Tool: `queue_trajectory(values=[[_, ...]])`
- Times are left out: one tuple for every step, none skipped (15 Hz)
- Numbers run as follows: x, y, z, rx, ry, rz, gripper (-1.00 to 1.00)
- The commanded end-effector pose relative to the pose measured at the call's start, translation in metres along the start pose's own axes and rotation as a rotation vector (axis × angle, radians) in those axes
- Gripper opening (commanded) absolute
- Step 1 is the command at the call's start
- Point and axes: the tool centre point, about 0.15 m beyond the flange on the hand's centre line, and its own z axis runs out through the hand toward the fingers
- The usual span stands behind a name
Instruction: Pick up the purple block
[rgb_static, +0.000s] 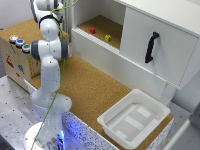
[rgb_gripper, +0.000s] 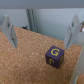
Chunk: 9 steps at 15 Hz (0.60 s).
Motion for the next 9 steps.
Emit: queue_trajectory(values=[[0.000,-0.001,-0.006,-0.001,-0.026,-0.030,1.00],[0.000,0.000,0.000,0.000,0.000,-0.003,1.00],[0.003,-0.004,-0.004,-0.011,0.013,-0.052,1.00],[0.003,-0.002,-0.008,-0.035,-0.013,-0.127,1.00],[0.003,-0.002,-0.010,-0.045,-0.027,-0.184,1.00],[0.002,-0.001,-0.016,-0.072,-0.046,-0.259,1.00],[0.000,0.000,-0.021,-0.062,-0.075,-0.309,1.00],[-0.001,-0.003,-0.025,-0.057,-0.094,-0.385,1.00],[-0.001,-0.005,-0.029,-0.060,-0.110,-0.439,1.00]])
